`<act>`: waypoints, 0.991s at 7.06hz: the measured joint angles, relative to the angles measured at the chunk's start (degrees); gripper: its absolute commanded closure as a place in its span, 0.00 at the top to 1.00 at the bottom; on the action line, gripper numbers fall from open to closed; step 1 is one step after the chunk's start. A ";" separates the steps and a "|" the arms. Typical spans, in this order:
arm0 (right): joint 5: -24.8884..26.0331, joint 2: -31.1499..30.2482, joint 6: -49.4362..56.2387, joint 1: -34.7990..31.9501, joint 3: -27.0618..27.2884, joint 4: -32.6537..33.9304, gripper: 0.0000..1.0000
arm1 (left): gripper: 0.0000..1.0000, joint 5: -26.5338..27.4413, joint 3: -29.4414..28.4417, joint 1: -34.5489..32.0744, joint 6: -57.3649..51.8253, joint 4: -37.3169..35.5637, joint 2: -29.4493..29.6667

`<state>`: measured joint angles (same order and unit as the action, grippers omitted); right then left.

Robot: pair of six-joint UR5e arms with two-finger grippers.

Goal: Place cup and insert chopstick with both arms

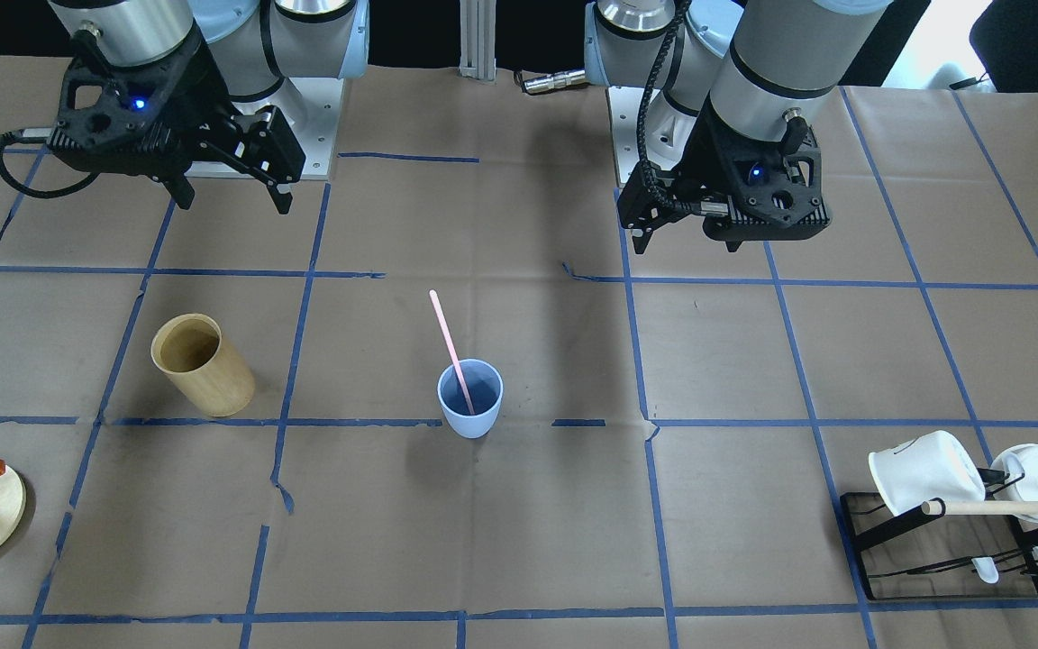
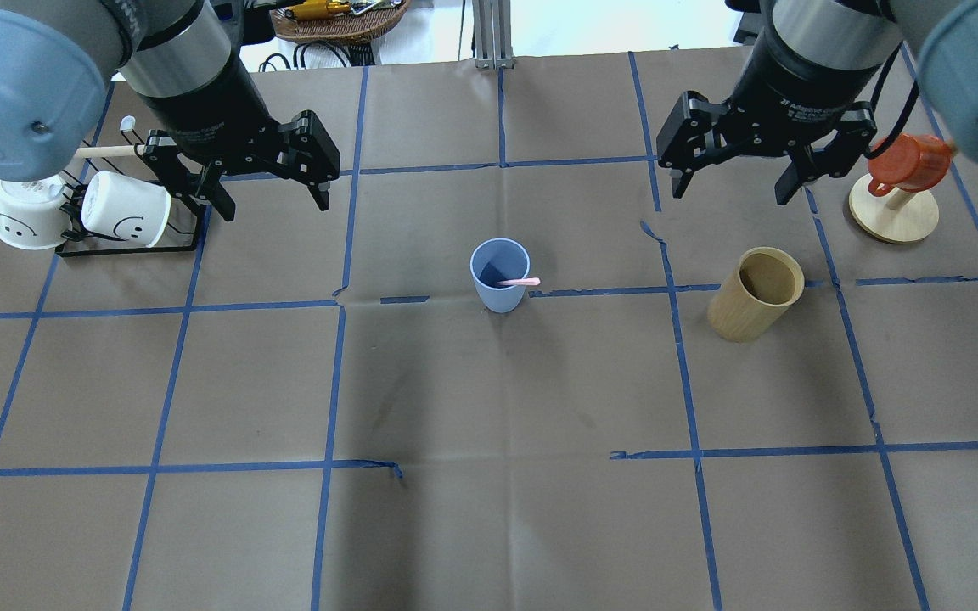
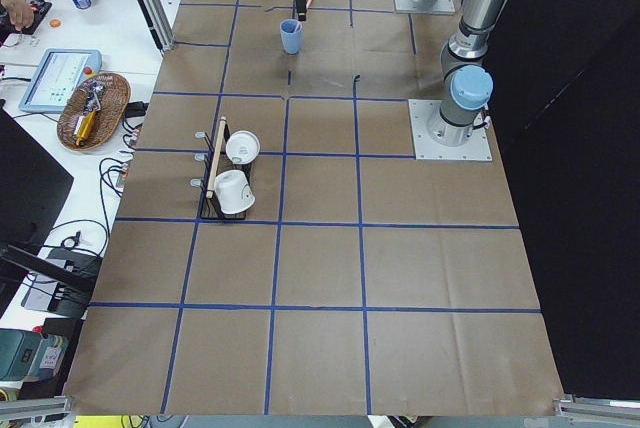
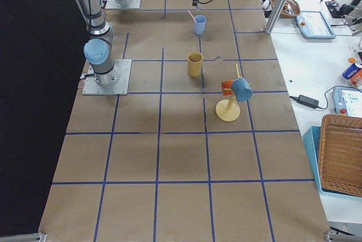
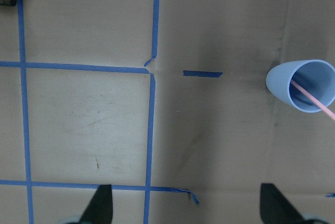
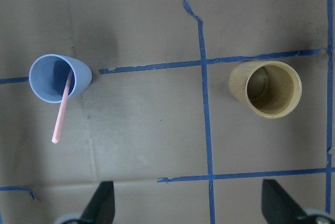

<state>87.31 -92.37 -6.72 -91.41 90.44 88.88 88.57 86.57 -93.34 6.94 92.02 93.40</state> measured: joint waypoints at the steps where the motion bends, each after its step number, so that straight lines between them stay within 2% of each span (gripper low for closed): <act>1: 1.32 -0.34 -0.04 0.24 1.36 0.59 0.99 | 1.00 -0.01 0.00 0.00 0.00 0.00 0.03; 7: 2.08 -0.31 -0.88 0.27 2.37 0.19 1.00 | 1.00 -0.13 -0.05 0.03 0.17 -0.09 0.05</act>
<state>89.39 -92.68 -7.60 -91.14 92.81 89.07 88.45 86.52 -93.31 7.11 91.93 93.45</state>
